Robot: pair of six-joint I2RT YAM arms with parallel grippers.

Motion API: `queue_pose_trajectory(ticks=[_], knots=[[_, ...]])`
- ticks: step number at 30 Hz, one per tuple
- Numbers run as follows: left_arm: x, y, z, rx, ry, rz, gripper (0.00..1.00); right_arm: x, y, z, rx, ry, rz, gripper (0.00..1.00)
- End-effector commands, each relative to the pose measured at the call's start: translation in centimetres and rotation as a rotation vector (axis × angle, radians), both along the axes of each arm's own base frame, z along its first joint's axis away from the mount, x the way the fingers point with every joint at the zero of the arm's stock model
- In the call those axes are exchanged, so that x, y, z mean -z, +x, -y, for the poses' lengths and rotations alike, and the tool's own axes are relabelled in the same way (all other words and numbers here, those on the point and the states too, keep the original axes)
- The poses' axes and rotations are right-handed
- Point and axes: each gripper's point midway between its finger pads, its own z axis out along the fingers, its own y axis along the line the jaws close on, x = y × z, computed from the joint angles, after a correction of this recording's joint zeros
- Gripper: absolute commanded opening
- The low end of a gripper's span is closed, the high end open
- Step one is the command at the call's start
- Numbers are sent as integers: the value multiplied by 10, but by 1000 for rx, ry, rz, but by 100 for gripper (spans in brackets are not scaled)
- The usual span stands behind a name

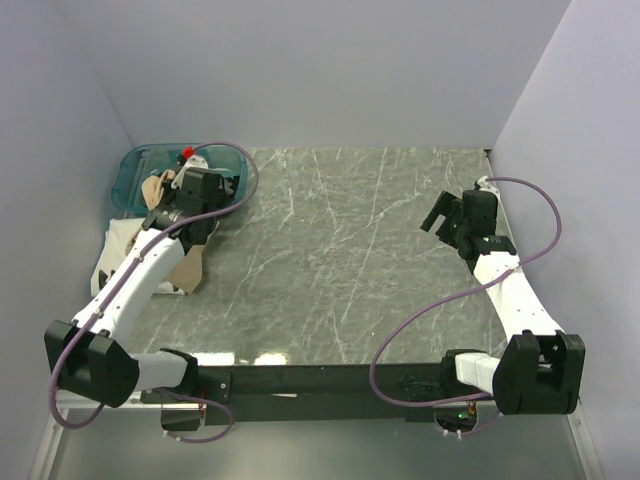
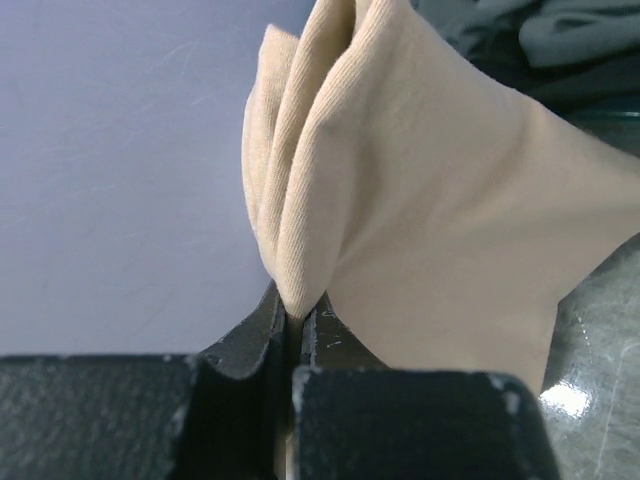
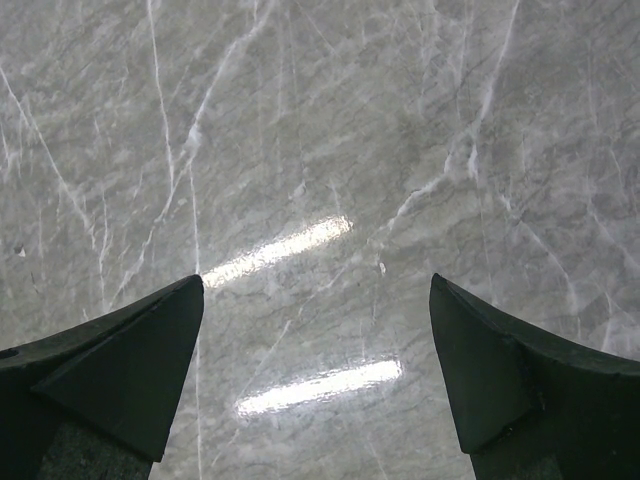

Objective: Fold and stack the t-shirts
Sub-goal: Neatly place the folded tshirt to the corner

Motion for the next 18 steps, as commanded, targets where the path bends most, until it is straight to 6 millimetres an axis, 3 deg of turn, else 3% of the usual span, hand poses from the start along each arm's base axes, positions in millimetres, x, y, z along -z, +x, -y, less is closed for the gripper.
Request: queue_pose_trajectory(ticks=[1,6,11,18], knots=[[-36,-8,-4,0,-15,100,1,-17,8,9,27,-27,50,100],[-27,-14,-15,-52,54,114,1,-16,8,10,31,-31,48,100],[-34,-13,-38,-137,81,157,1,-12,8,11,32,-34,30,100],[3,3,-59,-157,103,119,1,-11,8,10,28,-29,22,100]])
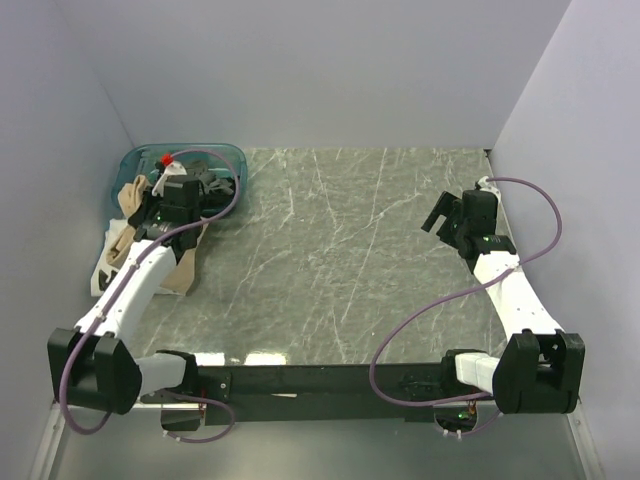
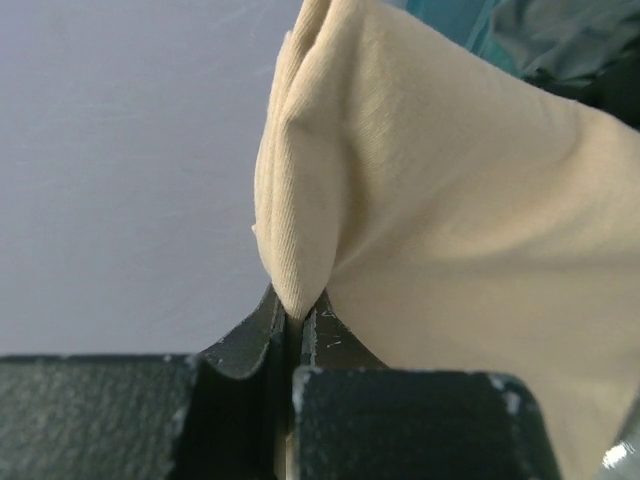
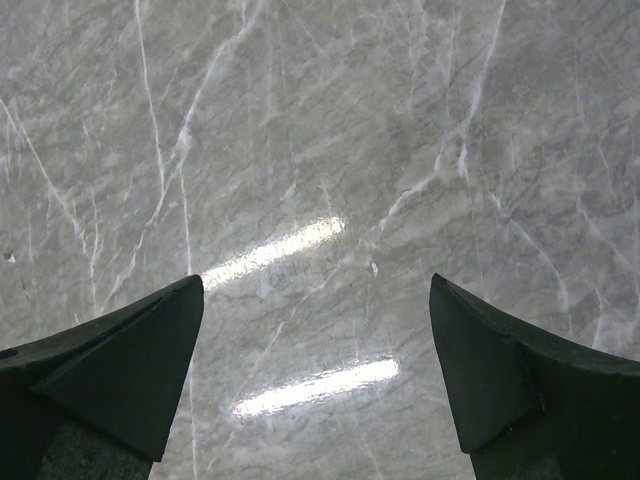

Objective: Fold and stack the t-shirts
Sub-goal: Neatly place the folded tshirt to the corner

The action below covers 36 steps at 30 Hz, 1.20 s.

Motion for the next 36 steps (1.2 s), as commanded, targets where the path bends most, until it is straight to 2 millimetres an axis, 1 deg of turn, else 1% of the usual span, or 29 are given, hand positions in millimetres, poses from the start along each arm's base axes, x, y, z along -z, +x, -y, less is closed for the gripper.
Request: queue_pose_trajectory(ticks=[1,3,6,7,8,9,10,11,12,13,15,16,19,20,21,22,23,26,27,28,29,30,31,32,36], knots=[[4,15,-17,-38,27,49,1,-13,9,6,10,-18,33,100],[8,22,-22,-44,12,64,1,-12,9,6,10,-18,30,100],[10,27,-45,-123,41,79,1,-11,9,6,8,-18,27,100],[12,23,-59,-191,83,58,1,-12,9,6,8,-18,30,100],[10,30,-61,-204,89,90,1,-11,9,5,6,-16,28,100],[12,27,-73,-246,96,88,1,-12,9,5,6,-16,30,100],[20,31,-83,-281,87,99,1,-13,8,5,8,-16,32,100],[25,33,-87,-294,79,97,1,-12,7,6,9,-17,30,100],[25,37,-90,-304,70,107,1,-12,7,7,12,-20,30,100],[34,41,-94,-324,59,105,1,-12,6,7,14,-20,31,100],[42,41,-95,-337,51,62,1,-12,7,6,8,-16,35,100],[51,42,-96,-346,44,51,1,-13,7,6,10,-16,38,100],[61,38,-99,-366,46,29,1,-11,7,6,10,-16,32,100],[61,35,-100,-381,55,27,1,-12,8,6,10,-16,36,100],[64,32,-102,-390,58,27,2,-11,8,6,9,-17,33,100],[65,30,-105,-403,55,32,6,-11,7,6,8,-15,33,100],[66,26,-107,-417,57,36,7,-11,7,6,8,-15,33,100],[66,20,-114,-448,40,58,15,-12,8,6,8,-15,35,100],[64,20,-116,-457,38,63,16,-11,7,6,8,-15,32,100],[61,16,-119,-480,42,74,23,-11,7,5,7,-14,32,100],[59,15,-120,-490,46,83,36,-12,8,6,7,-18,36,100],[55,15,-121,-492,40,91,55,-11,7,5,6,-15,33,100],[54,16,-121,-487,24,104,98,-11,8,6,6,-18,33,100],[53,15,-120,-484,20,102,100,-11,7,6,7,-16,31,100],[33,15,-119,-484,1,159,99,-11,7,5,8,-15,32,100]])
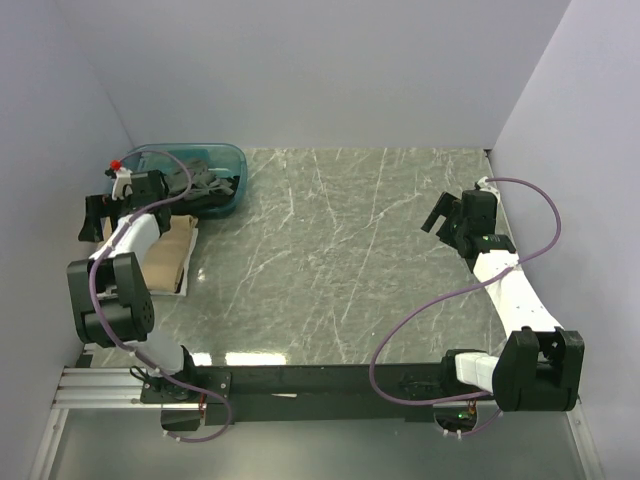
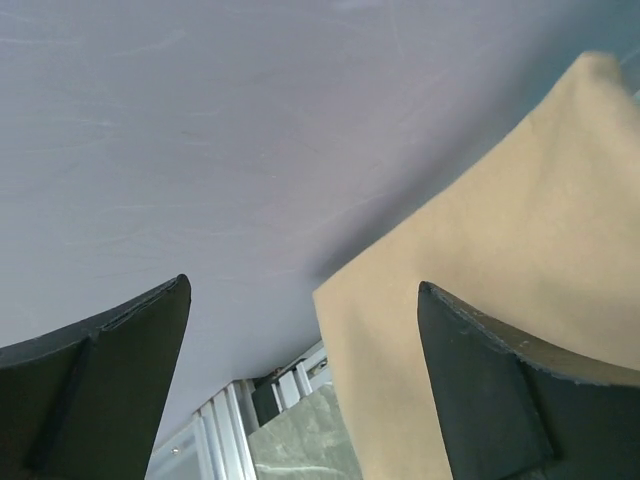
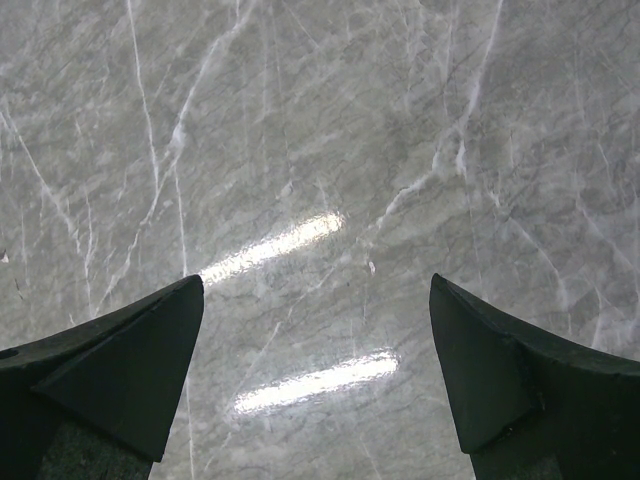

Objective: Fold and stack the t-shirts
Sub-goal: Neatly place the folded tshirt to the corner, then reset both grippers

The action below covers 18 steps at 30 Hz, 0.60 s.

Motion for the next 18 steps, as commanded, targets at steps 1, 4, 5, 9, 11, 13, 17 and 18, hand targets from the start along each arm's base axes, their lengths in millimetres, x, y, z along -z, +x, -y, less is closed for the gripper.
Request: queue_pose_trajectory(ticks=[1,4,5,9,11,13,17,18], knots=[[-45,4,1,-18,3,169,99,-15,7,5,7,-15,45,100],[-64,3,5,-18,-22,251,99,-15,7,6,12,-17,44,100],[-74,1,6,-14,-30,286,99,-15,7,6,14,-18,44,100],[-105,1,17,38,-97,410,100,-16,7,6,13,-16,45,100],[-114,2,29,71,-183,471,99,-15,6,6,14,-19,42,100],[-120,6,49,132,-293,555,99,-17,6,7,20,-21,42,100],[-131,21,99,309,-474,732,99,-22,5,8,17,-24,57,100],[-141,23,119,398,-541,791,99,-27,5,6,12,-20,72,100]])
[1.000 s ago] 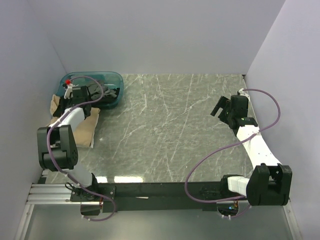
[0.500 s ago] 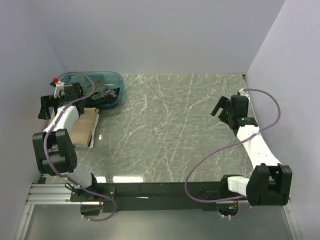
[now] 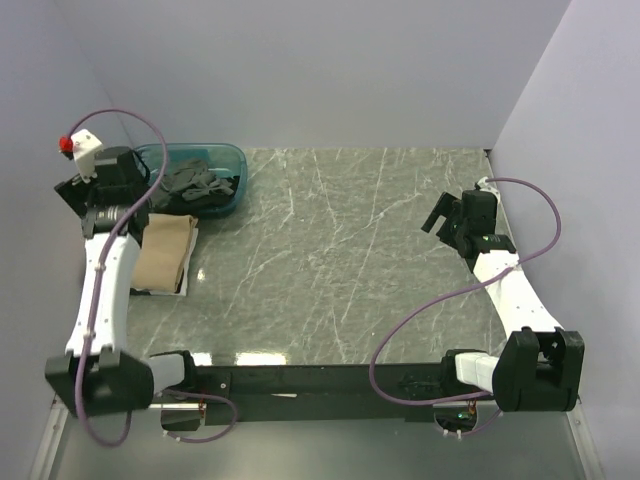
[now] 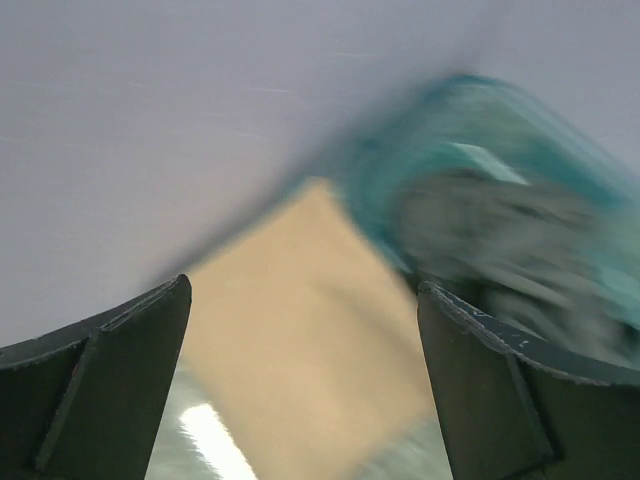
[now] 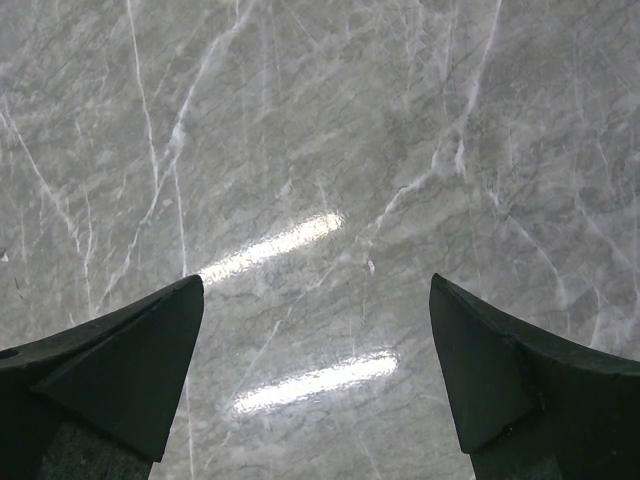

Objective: Fold and stack the t-shirts
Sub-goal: Reset both grippers

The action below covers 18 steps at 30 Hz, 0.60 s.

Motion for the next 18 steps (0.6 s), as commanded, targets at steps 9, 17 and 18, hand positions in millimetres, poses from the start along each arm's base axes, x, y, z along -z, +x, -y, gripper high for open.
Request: queue_pose_trajectory(ticks=[9,17,18], knots=[[-1,34,183,655,-412,393,99,-79,-4,-11,-93,-3,302,100],[23,21,239,865,-472,391,100,-120,-28,-12,-91,-8,457,100],[25,19,237,862,-469,396,99,-121,-32,-12,-85,-2,456,100]])
